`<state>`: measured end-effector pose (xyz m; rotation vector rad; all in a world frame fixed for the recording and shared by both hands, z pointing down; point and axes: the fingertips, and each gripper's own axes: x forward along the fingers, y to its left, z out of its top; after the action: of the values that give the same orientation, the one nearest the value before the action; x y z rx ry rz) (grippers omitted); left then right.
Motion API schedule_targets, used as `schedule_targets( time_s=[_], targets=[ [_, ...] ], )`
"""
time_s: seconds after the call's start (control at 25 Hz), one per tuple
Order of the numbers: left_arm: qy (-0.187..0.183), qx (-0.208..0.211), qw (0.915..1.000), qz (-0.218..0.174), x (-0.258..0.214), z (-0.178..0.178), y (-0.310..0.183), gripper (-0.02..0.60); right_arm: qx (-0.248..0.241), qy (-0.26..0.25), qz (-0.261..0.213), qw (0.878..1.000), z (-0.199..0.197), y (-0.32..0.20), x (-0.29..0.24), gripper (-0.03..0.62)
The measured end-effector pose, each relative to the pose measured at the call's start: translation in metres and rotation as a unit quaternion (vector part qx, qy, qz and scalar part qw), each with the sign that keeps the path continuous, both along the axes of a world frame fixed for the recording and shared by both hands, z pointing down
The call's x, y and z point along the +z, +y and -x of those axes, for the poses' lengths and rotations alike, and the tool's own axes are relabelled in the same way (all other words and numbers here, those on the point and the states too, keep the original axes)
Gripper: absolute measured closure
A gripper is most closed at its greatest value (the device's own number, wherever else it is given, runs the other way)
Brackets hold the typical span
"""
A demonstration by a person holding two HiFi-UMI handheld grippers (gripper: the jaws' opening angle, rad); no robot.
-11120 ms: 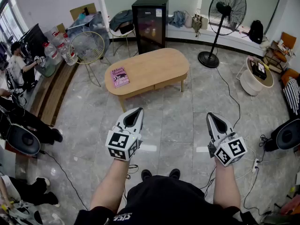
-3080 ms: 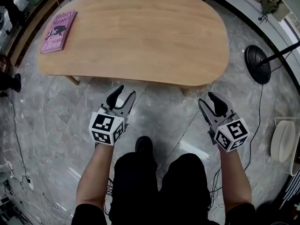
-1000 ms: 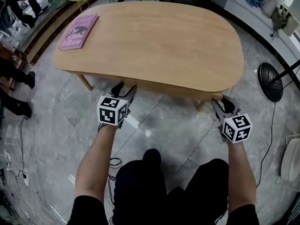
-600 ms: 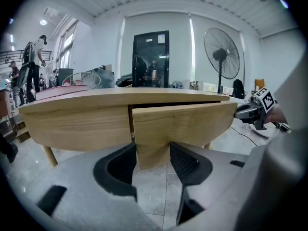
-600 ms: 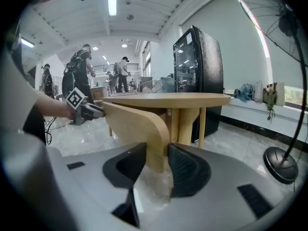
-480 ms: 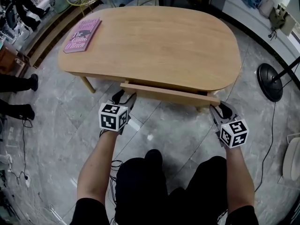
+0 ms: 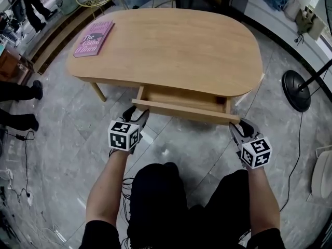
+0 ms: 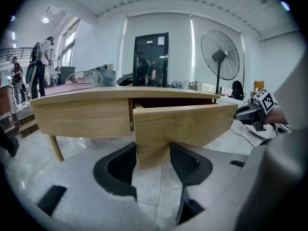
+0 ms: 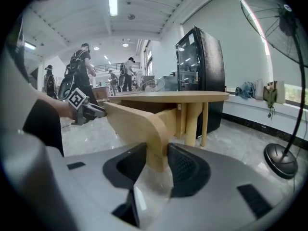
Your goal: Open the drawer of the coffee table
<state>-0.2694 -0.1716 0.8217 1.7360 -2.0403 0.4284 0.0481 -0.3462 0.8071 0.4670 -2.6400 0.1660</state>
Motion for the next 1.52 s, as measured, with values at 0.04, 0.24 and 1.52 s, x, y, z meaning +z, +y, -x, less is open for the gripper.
schedule_targets(
  time_s=[0.04, 0.24, 1.52],
  targets=[
    [-0.001, 0.000, 1.0000, -0.001, 0.000, -0.001, 0.002, 0.368, -0.003, 0.000, -0.001, 1.000, -0.001, 0.002, 0.000, 0.450],
    [-0.010, 0.010, 0.9999, 0.004, 0.001, -0.004, 0.005, 0.354, -0.029, 0.017, -0.029, 0.999, -0.005, 0.005, -0.002, 0.447],
    [-0.012, 0.020, 0.9997, 0.000, -0.001, -0.028, 0.056, 0.387, -0.065, 0.005, 0.009, 0.998, -0.029, 0.052, -0.007, 0.455]
  ],
)
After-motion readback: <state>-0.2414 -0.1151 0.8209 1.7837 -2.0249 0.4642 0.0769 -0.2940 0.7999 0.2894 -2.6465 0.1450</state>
